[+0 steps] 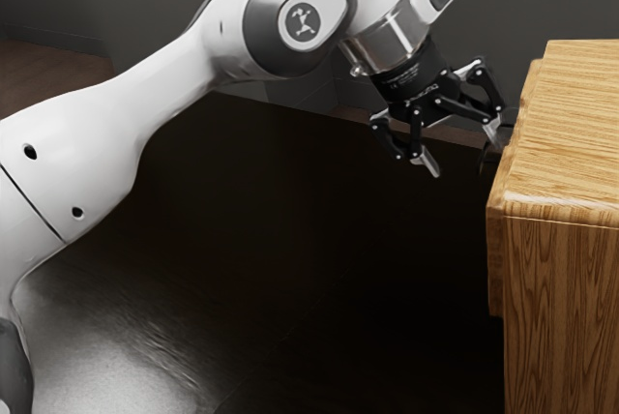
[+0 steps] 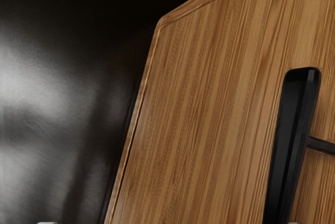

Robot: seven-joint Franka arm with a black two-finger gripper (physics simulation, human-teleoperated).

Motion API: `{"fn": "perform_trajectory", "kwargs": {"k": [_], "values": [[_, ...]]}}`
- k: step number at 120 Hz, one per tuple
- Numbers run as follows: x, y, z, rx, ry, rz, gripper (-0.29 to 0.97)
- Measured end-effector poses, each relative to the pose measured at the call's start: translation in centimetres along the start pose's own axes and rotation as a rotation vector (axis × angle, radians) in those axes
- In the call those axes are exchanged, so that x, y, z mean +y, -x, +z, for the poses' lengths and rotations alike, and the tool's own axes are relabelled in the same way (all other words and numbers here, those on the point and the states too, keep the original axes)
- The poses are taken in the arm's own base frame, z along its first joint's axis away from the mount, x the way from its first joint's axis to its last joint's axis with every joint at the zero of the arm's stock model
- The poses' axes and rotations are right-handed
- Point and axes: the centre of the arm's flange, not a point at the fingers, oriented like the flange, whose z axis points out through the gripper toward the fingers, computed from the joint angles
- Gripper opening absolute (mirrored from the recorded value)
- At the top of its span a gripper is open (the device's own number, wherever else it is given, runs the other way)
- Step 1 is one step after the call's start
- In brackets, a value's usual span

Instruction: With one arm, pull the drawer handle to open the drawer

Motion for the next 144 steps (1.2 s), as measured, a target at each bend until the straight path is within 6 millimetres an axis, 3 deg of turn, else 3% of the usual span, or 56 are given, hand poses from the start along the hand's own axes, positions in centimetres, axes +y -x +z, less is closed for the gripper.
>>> {"fn": "perform_trajectory", "kwargs": {"k": [70, 118, 144], "values": [[-4.8, -2.8, -2.6, 0.024, -0.101, -0.027, 0.50], [-8.5, -4.3, -6.5, 0.054, -0.138, -0.047, 0.50], [-10.5, -5.2, -7.0, 0.045, -0.172, -0.055, 0.50]]}}
